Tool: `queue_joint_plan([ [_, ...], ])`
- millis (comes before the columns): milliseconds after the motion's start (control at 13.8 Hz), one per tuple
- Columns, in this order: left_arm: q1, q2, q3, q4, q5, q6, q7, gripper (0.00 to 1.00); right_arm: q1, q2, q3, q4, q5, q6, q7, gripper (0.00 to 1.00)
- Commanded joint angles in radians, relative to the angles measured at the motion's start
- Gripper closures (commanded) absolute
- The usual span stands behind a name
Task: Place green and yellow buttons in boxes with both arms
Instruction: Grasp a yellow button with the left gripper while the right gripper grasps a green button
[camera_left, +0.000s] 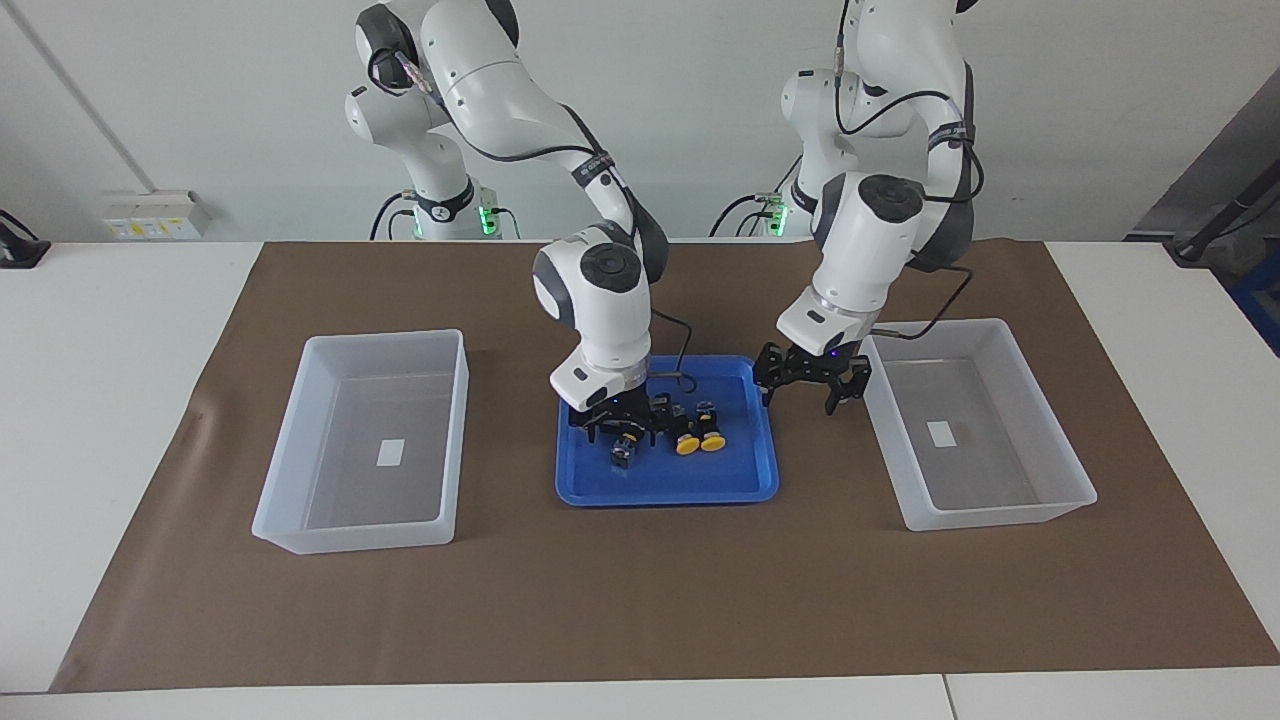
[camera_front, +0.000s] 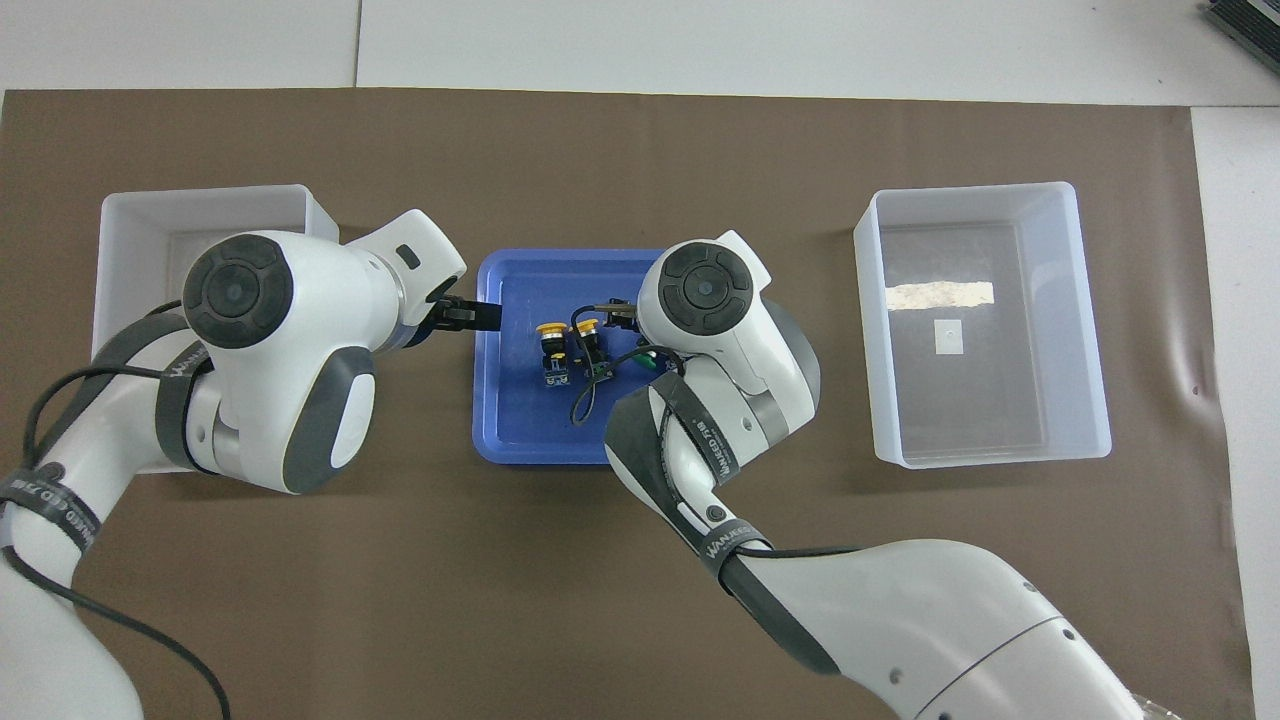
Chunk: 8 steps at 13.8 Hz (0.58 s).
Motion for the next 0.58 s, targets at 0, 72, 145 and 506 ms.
queue_joint_plan([
  [0,-0.042,0.032,0.011,-0.010,-0.013,0.059,-0.046,0.00,0.004,-0.004,-0.002,-0.030,-0.019,0.021,-0.014,0.39],
  [72,-0.042,0.038,0.011,-0.012,-0.014,0.062,-0.044,0.00,0.005,-0.005,-0.002,-0.035,-0.019,0.018,-0.014,0.61],
  [145,-0.042,0.039,0.011,-0.018,-0.016,0.070,-0.044,0.00,0.005,-0.005,-0.001,-0.034,-0.019,0.015,-0.012,0.91],
  [506,-0.045,0.039,0.011,-0.059,-0.071,0.142,-0.043,0.00,-0.021,-0.063,-0.005,-0.012,-0.008,-0.031,-0.015,1.00],
])
